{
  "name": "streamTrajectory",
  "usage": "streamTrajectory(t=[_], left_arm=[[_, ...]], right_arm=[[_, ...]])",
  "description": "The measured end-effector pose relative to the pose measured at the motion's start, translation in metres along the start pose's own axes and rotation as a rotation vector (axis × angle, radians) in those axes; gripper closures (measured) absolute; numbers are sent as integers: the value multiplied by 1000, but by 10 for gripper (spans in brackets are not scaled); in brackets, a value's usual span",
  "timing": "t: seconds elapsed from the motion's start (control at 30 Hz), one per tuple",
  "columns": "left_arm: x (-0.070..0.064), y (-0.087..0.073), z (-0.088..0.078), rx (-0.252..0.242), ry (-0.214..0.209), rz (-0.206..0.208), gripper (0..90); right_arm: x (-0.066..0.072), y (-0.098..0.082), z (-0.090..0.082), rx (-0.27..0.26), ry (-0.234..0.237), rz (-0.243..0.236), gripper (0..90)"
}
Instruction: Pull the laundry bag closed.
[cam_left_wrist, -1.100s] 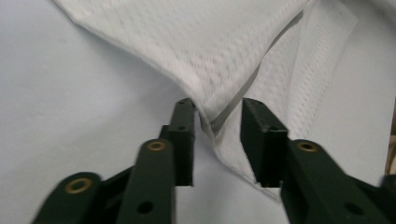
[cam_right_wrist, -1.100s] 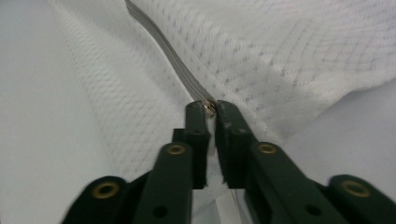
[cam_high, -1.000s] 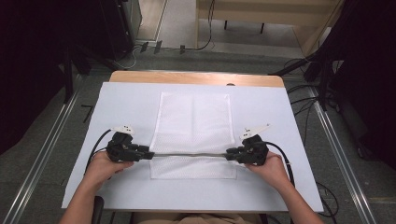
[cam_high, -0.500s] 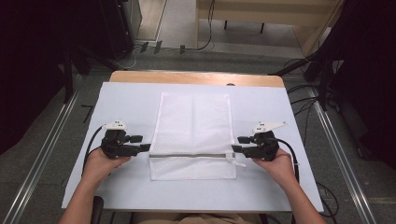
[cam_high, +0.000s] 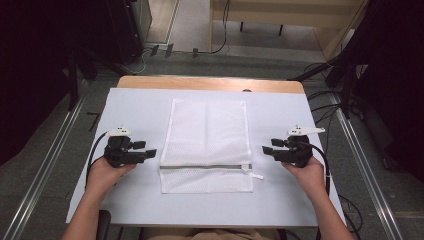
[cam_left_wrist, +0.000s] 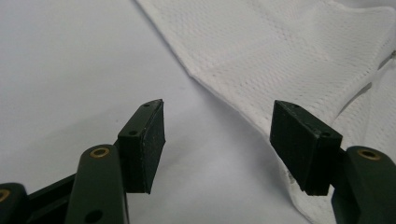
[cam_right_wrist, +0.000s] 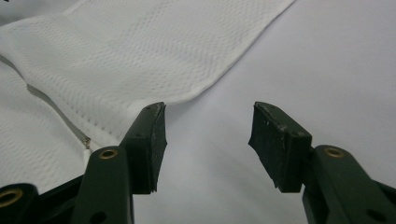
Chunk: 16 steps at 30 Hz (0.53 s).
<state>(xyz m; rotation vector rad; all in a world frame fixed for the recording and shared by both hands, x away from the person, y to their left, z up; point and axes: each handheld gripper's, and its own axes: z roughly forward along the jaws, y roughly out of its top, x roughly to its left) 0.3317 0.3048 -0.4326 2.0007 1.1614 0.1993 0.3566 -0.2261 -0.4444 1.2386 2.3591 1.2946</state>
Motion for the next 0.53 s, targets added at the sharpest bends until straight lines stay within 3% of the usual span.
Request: streamTrajectory(t=[0.2,0.53], left_arm=[[5,-1,-1,4,50,-23,356],[7,-1,0,8,60,-37,340]], right_arm=[[-6,-1,-1,4,-32,15,450],[-5,-1,1,4,-36,22,436]])
